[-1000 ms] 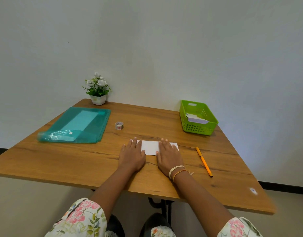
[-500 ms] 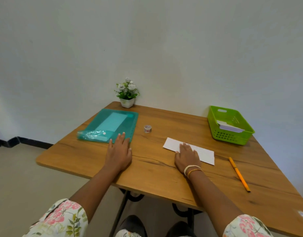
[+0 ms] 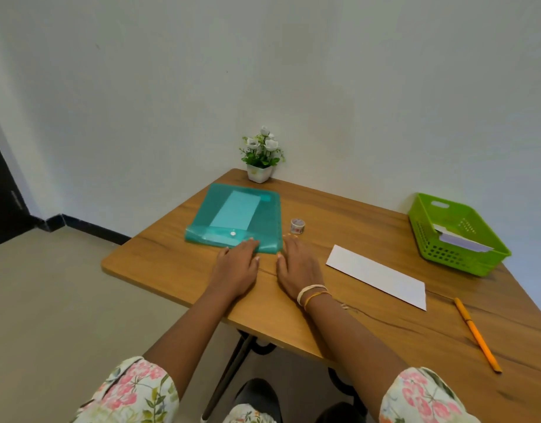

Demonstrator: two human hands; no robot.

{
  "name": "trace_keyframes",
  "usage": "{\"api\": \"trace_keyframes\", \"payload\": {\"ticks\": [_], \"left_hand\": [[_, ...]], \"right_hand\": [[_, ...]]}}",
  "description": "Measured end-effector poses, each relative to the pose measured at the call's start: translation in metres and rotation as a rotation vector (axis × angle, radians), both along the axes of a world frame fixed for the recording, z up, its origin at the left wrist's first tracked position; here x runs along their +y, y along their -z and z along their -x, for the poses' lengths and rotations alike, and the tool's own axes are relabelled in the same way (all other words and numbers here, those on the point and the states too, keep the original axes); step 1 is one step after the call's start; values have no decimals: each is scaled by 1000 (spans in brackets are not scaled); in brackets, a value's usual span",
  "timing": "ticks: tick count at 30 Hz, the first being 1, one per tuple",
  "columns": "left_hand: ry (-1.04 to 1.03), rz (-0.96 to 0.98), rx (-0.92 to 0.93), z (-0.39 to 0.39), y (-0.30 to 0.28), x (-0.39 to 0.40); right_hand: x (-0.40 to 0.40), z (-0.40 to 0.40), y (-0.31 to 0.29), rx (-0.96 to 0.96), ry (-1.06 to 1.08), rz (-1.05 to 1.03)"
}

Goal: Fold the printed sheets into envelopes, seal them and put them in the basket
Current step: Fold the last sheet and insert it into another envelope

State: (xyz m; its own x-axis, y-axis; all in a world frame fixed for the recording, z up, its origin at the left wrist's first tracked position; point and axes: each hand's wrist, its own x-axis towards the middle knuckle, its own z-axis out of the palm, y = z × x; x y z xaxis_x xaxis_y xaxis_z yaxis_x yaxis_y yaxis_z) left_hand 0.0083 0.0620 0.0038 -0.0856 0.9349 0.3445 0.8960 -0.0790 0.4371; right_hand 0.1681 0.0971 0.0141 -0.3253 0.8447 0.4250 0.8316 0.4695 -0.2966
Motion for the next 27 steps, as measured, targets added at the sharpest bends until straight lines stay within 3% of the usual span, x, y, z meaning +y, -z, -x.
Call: {"api": "trace_keyframes", "payload": {"ticks": [9, 13, 20, 27], "left_hand": [[5, -120, -205, 4, -1, -1], [-50, -131, -330, 5, 1, 1], [-333, -333, -162, 2, -4, -7], [-435, -384, -118, 0, -9, -13]], "right_hand": [[22, 53, -3, -162, -103, 83], [28, 56, -3, -120, -77, 95], [40, 47, -29, -25, -137, 369], [29, 1, -36, -258, -89, 174]]}}
